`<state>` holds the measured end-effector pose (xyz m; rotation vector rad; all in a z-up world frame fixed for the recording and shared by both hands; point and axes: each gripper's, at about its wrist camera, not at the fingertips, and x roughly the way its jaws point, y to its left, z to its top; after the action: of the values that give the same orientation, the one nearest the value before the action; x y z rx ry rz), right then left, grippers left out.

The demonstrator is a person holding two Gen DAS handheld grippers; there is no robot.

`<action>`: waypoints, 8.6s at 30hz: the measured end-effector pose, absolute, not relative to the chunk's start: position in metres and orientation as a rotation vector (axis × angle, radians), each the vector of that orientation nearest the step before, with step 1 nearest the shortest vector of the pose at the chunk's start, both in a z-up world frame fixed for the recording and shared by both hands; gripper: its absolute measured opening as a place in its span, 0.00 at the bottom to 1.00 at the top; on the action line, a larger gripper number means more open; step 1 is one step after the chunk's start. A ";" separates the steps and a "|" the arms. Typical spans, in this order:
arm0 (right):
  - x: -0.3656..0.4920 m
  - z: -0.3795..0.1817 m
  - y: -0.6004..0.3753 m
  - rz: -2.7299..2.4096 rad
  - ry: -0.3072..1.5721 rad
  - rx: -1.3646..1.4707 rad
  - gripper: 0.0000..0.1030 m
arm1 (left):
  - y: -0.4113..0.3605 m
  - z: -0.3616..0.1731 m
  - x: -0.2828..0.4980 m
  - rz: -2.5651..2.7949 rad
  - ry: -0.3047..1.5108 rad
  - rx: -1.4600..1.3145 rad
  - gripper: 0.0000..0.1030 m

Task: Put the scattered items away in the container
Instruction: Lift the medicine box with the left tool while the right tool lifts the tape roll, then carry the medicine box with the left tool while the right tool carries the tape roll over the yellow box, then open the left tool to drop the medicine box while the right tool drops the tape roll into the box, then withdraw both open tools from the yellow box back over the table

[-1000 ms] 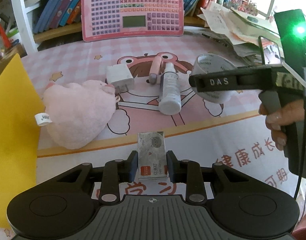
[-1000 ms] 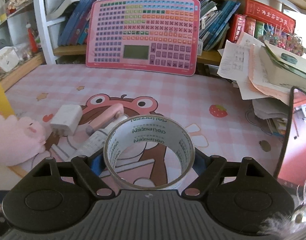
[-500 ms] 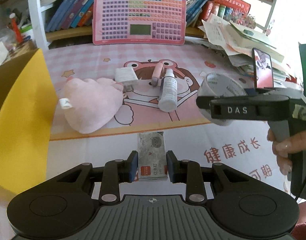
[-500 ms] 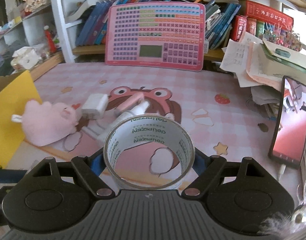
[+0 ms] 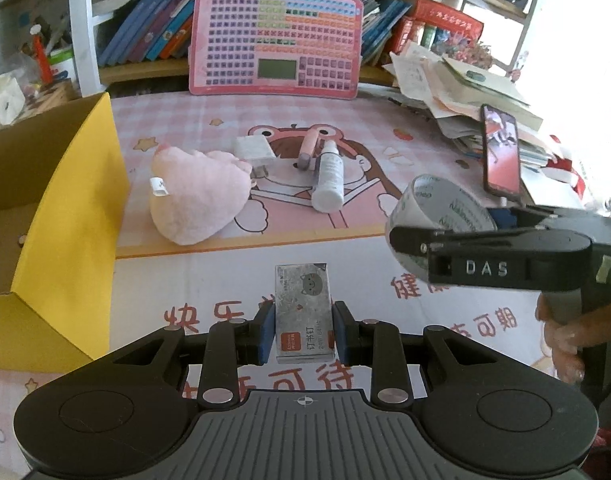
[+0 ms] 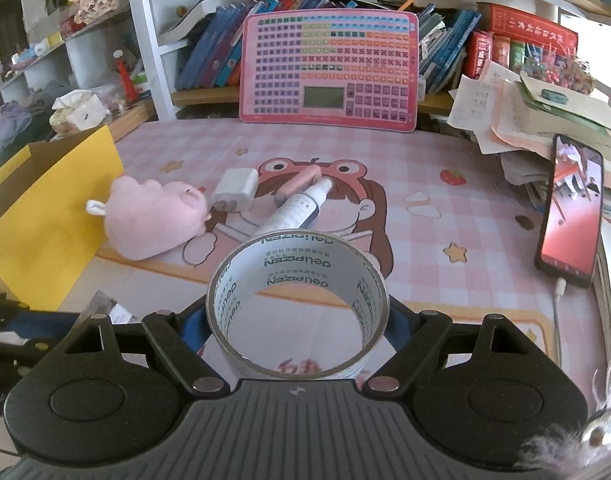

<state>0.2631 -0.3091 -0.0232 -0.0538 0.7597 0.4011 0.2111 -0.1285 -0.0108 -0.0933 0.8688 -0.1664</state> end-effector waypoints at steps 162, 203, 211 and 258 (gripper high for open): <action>0.375 -0.016 0.082 0.696 0.964 -0.266 0.83 | 0.121 -0.012 0.239 0.082 0.867 -0.053 0.42; 0.168 0.077 -0.046 0.576 0.628 -0.121 0.83 | 0.113 0.059 0.066 0.001 0.606 -0.054 0.69; 0.118 0.061 -0.081 0.476 0.604 -0.105 0.84 | 0.111 0.052 0.037 -0.006 0.615 -0.058 0.75; 0.048 -0.010 -0.140 0.178 0.828 -0.184 0.97 | 0.027 -0.016 0.049 -0.260 0.863 0.018 0.85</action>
<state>0.0475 -0.1400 -0.0098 -0.1844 0.8281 0.1785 0.0489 0.0269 -0.0160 0.0184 0.8633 -0.2599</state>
